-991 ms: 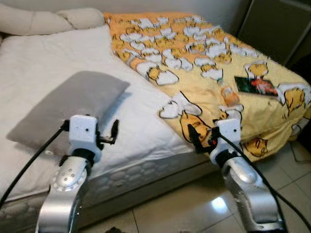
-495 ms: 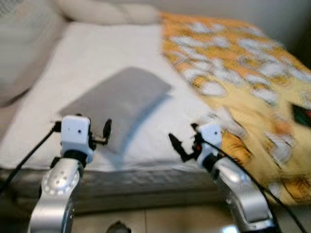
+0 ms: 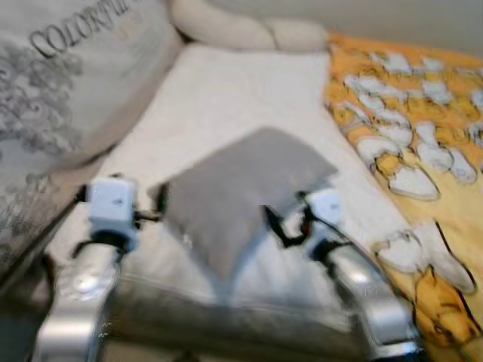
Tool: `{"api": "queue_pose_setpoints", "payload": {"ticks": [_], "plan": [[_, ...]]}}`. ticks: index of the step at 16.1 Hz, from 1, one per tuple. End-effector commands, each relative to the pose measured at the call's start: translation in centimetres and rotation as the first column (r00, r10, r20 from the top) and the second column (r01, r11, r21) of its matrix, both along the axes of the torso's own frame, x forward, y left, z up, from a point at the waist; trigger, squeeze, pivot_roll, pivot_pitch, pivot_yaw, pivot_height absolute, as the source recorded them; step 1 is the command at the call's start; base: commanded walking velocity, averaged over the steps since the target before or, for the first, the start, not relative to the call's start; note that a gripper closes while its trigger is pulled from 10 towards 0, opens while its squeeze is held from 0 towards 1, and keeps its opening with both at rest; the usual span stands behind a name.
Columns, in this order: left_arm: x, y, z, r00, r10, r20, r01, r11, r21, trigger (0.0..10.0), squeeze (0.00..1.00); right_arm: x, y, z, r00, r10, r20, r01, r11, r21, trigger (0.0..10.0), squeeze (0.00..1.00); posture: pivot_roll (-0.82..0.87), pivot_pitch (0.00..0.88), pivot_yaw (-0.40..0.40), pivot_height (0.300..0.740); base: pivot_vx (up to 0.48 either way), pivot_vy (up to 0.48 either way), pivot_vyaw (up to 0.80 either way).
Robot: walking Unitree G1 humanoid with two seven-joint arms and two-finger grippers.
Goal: Clean up the room
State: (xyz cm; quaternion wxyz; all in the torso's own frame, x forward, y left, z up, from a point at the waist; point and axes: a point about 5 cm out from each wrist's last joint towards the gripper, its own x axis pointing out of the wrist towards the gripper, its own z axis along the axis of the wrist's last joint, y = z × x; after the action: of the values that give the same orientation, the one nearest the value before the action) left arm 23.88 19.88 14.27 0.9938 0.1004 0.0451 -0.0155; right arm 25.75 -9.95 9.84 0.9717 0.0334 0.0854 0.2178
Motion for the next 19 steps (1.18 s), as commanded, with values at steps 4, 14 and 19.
{"api": "queue_pose_setpoints", "payload": {"ticks": [4,14,19], "plan": [[1.0,-2.1,0.0,0.994,-0.107,0.001,0.107,0.994,-0.025,10.0,0.0,0.1,-3.4,0.2,0.981,-0.188,0.036,0.19,0.98,-0.053,10.0,0.0,-0.01,0.0,0.006,0.74,0.156,0.0,0.0],[1.3,-2.3,-0.3,0.995,-0.102,-0.013,0.101,0.994,-0.032,10.0,0.0,0.1,-4.1,0.2,0.972,-0.235,0.016,0.236,0.971,-0.041,10.0,0.0,-0.01,0.0,-0.003,0.74,0.0,0.376,-0.12],[1.4,-2.2,-0.1,0.996,-0.092,0.003,0.092,0.995,-0.028,10.0,0.0,0.2,-4.0,0.1,0.974,-0.227,0.008,0.227,0.973,-0.045,10.0,0.0,-0.01,0.0,-0.004,0.74,0.0,0.384,0.0]]}}
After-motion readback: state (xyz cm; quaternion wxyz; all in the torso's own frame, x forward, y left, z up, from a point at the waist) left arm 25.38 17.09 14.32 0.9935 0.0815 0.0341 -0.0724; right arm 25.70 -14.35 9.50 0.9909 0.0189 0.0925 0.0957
